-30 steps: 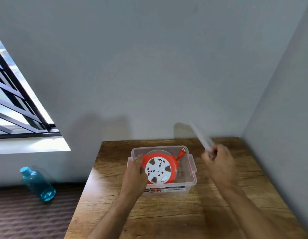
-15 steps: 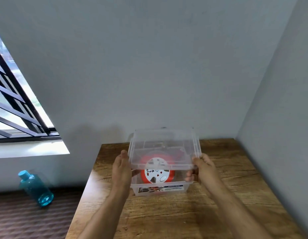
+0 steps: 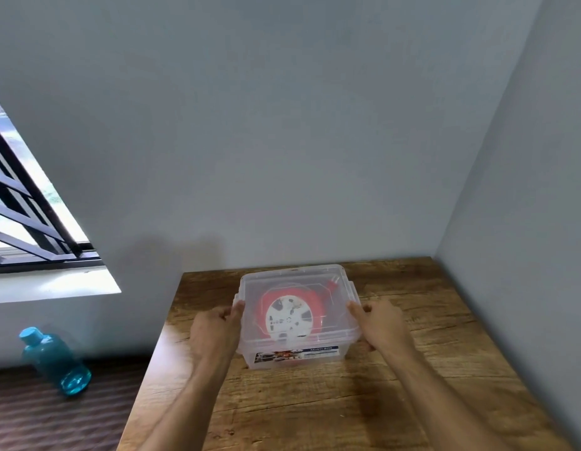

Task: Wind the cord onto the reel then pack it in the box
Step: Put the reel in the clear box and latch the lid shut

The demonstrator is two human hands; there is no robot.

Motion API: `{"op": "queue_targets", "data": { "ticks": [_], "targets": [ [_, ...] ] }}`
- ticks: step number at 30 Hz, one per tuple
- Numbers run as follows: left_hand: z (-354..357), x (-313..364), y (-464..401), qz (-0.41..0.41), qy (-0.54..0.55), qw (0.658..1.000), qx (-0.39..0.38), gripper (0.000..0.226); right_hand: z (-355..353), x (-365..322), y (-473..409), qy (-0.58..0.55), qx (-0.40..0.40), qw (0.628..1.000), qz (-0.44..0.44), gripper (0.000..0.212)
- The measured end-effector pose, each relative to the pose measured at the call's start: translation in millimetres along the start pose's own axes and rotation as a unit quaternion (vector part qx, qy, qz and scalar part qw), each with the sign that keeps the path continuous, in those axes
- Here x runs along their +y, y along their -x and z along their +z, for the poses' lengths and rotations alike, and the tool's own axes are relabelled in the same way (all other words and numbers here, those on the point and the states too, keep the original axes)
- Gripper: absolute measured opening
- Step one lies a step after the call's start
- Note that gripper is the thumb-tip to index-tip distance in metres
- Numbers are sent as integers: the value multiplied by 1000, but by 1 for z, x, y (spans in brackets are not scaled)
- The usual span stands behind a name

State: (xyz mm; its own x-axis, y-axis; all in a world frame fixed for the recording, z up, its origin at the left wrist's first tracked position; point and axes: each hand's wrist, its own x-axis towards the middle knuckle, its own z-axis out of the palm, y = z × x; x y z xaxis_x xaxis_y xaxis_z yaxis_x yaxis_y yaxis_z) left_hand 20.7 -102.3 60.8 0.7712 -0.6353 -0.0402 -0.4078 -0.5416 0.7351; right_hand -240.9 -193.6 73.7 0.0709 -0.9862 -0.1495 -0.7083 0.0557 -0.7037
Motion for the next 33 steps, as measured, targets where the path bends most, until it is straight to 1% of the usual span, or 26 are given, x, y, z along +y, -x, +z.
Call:
{"op": "queue_targets", "data": {
  "ticks": [2, 4, 7, 9, 12, 15, 18, 22, 27, 31, 33],
  "targets": [
    [-1, -2, -3, -9, -3, 1000, -6, 36, -2, -3, -6, 2, 1, 1000, 17, 39],
    [-1, -2, -6, -17, 0, 1000, -13, 33, -5, -7, -15, -9, -15, 999, 43, 37],
    [-2, -1, -13, -37, 32, 998, -26, 33, -10, -17, -28, -50, -61, 993, 88, 25],
    [-1, 1, -16, -40, 34, 998, -35, 30, -11, -21, -35, -48, -102, 987, 113, 19],
    [0, 3, -20, -52, 52, 996, -44, 10, -14, -22, -45, -64, -151, 977, 139, 13],
    [0, 4, -23, -77, 79, 993, -45, 25, -18, -17, -55, -95, -186, 965, 161, 14],
    [-1, 3, -26, -112, 111, 986, -53, 19, -16, -7, -57, -142, -217, 949, 177, 13],
    [-1, 3, -29, -140, 148, 976, -72, 26, -7, 4, -58, -240, -245, 917, 201, 22],
    [-9, 1, -34, -180, 198, 956, -122, 20, -4, 4, -58, -245, -240, 920, 189, 20],
    [-20, 2, -38, -165, 190, 952, -174, 9, -3, 7, -56, -241, -226, 928, 172, 19],
    [-19, 2, -37, -151, 181, 956, -172, 10, -1, 10, -56, -247, -213, 930, 169, 18]
  ]
}}
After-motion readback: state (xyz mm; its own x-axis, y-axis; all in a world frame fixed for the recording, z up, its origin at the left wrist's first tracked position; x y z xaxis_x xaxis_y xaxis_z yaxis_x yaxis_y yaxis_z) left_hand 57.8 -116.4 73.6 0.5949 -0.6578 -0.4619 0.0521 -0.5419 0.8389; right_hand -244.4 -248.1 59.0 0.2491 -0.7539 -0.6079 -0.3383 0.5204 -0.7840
